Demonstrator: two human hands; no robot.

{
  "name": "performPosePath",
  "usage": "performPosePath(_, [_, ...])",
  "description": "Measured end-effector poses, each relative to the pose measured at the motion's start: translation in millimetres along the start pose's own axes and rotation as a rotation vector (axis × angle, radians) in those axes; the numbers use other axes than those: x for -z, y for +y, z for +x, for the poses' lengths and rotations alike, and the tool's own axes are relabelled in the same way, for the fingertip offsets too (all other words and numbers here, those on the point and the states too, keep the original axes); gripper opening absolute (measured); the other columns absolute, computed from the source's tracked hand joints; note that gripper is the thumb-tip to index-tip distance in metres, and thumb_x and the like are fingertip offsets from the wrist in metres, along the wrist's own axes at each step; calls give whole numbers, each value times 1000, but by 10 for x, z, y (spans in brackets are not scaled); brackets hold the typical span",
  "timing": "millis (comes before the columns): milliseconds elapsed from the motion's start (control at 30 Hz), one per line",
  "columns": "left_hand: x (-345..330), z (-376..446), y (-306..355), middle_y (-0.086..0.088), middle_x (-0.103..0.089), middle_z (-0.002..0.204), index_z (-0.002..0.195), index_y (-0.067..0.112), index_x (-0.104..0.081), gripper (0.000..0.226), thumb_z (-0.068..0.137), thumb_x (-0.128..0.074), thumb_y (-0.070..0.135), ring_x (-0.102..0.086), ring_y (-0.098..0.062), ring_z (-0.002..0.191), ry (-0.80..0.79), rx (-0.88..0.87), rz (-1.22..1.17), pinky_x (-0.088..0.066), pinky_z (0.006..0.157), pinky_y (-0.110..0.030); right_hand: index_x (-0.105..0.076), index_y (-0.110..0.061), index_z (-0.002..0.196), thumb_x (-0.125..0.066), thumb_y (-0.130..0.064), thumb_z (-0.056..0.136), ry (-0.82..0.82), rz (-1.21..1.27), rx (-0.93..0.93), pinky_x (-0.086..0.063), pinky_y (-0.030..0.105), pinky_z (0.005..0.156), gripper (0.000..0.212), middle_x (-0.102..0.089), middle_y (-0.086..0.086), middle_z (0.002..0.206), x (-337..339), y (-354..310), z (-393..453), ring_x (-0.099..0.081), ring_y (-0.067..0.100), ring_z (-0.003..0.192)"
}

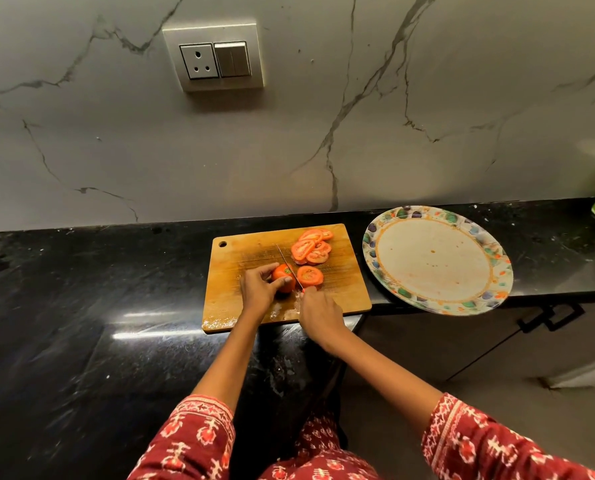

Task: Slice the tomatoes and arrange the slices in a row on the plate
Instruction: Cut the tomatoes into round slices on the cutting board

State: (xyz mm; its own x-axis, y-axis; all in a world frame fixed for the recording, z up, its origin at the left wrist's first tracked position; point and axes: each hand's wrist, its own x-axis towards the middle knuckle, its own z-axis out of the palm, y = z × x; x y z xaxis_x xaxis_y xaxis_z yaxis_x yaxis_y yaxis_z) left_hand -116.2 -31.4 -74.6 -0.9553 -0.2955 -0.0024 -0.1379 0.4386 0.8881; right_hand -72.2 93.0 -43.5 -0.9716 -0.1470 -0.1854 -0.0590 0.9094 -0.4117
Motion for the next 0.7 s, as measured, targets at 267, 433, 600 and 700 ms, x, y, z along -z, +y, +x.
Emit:
performPosePath(267, [-18, -19, 11, -17, -65, 113, 112, -2, -63, 48, 68, -79, 9, -60, -24, 107, 40, -17, -5, -47, 88, -26, -48, 1, 119, -31, -13, 100, -28, 102, -31, -42, 39, 83, 28, -56, 20, 120, 6, -64, 84, -52, 36, 112])
performPosePath(433, [-23, -32, 37, -17, -64, 116, 113, -3, -62, 48, 68, -78, 7, -59, -22, 109, 24, 14, -25, -44, 86, -21, -48, -1, 117, -29, -16, 101, -27, 129, -44, -39, 37, 78, 29, -56, 19, 118, -84, -4, 55, -53, 36, 112])
performPosePath(600, [2, -6, 20, -18, -63, 117, 113, -3, -62, 48, 69, -77, 5, -59, -21, 109, 30, 28, -47, -44, 87, -21, -49, 0, 116, -29, -18, 102, -41, 171, -52, -35, 34, 75, 30, -56, 19, 119, -127, -12, 54, -53, 36, 112])
performPosePath(700, [0, 4, 26, -18, -63, 117, 113, -3, -62, 47, 69, -77, 4, -59, -22, 109, 23, 47, -65, -44, 88, -22, -48, 1, 119, -30, -17, 101, -52, 180, -59, -41, 38, 82, 30, -56, 21, 121, -79, -65, 132, -52, 37, 114])
